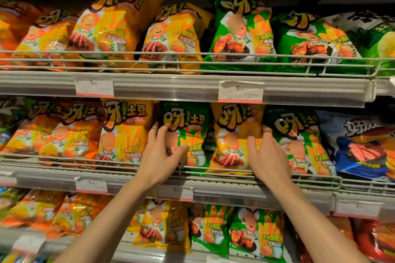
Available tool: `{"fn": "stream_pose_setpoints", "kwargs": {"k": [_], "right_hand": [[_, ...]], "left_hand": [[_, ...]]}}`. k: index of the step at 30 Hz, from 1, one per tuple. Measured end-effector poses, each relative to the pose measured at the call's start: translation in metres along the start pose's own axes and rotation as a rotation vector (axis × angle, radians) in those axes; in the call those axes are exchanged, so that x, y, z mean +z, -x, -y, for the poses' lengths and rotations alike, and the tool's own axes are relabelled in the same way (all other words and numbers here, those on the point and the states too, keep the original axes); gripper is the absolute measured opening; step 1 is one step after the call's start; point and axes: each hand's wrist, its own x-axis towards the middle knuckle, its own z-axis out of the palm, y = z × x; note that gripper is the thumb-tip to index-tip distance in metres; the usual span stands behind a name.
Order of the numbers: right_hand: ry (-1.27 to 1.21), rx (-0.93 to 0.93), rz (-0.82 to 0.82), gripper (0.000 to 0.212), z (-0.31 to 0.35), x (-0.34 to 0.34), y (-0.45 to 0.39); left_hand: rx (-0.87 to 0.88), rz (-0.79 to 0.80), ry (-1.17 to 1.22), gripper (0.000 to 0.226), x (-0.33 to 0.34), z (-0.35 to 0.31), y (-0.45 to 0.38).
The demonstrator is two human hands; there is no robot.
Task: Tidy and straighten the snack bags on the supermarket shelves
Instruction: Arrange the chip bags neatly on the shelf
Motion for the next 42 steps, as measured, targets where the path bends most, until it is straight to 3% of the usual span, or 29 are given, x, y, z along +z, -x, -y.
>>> {"fn": "stream_pose_setpoints", "kwargs": {"k": [5, 16, 27, 37, 42], "right_hand": [[-0.047, 0.031, 0.039, 0.049, 0.001, -0.002, 0.001], [-0.282, 0.069, 0.047, 0.044, -0.005, -0.007, -0.004], [-0.366, 0.044, 0.053, 0.043, -0.010, -0.015, -0.005], [-0.383, 0.070, 0.054, 0.041, -0.011, -0.015, -0.006], [-0.375, 0.078, 0.055, 0.037, -0.012, -0.016, -0.005]], "left_hand": [[-0.086, 0.076, -0.038, 0.077, -0.006, -0.010, -0.011], [-0.005, -0.190, 0.006, 0.078, -0.012, -0.026, -0.019], [0.056, -0.223, 0.034, 0.076, -0.030, -0.030, -0.002], [-0.042, -0.209, 0.140, 0.063, -0.051, -0.035, -0.008], [-0.111, -0.210, 0.175, 0.081, -0.055, -0.036, -0.009]]}}
